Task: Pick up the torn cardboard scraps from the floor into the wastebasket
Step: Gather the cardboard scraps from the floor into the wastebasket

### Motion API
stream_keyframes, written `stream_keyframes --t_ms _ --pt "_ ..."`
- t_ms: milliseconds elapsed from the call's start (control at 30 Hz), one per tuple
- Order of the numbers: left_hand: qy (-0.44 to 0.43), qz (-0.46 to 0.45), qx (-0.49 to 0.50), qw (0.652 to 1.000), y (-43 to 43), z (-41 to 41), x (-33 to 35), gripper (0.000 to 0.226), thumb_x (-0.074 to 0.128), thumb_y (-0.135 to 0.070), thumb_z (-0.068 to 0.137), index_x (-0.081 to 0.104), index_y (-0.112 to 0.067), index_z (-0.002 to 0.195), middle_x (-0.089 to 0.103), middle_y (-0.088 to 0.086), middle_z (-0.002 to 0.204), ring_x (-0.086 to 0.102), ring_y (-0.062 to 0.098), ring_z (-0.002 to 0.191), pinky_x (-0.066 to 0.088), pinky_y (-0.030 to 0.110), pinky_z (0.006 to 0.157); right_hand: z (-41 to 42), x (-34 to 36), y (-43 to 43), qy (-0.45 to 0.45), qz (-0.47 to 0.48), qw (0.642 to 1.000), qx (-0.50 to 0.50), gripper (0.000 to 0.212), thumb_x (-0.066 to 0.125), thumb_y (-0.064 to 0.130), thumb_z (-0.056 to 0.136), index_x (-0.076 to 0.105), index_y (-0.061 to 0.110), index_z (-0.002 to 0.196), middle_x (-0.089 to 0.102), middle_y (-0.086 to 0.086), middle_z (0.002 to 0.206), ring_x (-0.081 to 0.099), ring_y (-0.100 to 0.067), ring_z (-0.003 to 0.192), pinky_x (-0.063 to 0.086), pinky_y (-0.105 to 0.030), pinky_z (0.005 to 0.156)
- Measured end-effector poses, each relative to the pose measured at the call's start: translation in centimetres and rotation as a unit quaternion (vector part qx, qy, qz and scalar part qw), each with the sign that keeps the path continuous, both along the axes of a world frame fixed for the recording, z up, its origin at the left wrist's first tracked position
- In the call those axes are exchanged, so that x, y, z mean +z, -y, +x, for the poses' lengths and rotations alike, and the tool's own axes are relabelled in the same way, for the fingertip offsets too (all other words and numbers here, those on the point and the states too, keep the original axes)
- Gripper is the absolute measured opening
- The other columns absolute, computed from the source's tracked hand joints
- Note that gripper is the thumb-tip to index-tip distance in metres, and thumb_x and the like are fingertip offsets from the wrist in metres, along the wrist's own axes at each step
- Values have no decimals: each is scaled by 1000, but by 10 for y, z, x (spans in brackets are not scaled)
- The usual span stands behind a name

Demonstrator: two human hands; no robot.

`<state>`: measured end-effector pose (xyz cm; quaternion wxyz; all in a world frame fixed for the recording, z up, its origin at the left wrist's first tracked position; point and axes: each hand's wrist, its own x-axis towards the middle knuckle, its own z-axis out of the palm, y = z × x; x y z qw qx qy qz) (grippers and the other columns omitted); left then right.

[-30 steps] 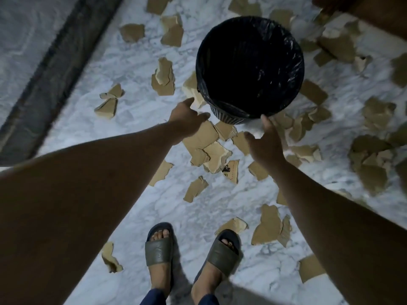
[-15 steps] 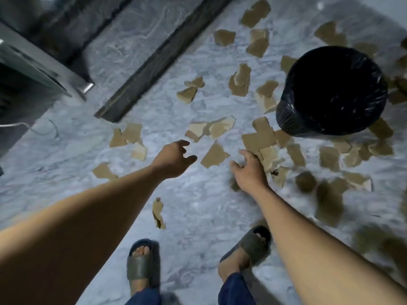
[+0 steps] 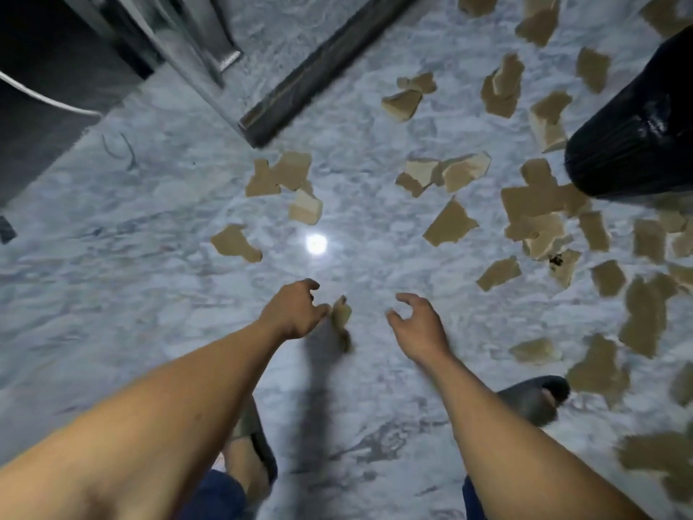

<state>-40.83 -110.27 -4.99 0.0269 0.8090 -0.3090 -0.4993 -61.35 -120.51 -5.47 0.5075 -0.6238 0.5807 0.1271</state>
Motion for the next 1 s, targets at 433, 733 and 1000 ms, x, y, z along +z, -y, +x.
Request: stream_keyframes --t_ms 433,733,1000 --pt "126 -52 69 988 -74 110 -189 68 60 -39 89 34 -12 146 50 16 136 49 37 123 47 47 96 71 -196 -67 -94 -25 993 73 64 69 24 87 38 11 141 55 -11 126 61 -30 106 51 -34 77" --pt "301 -24 83 950 -65 192 -253 83 56 -42 93 7 -15 154 14 11 159 12 41 144 22 60 112 89 -261 -38 2 -153 968 199 32 58 16 90 37 22 66 42 4 74 43 -10 61 32 -27 55" --pt "292 -66 159 941 -44 193 -268 82 61 -51 88 20 -18 151 29 14 147 31 43 127 37 49 99 190 -248 51 100 -187 969 123 13 51 22 98 54 16 87 62 -1 93 58 -23 84 41 -29 65"
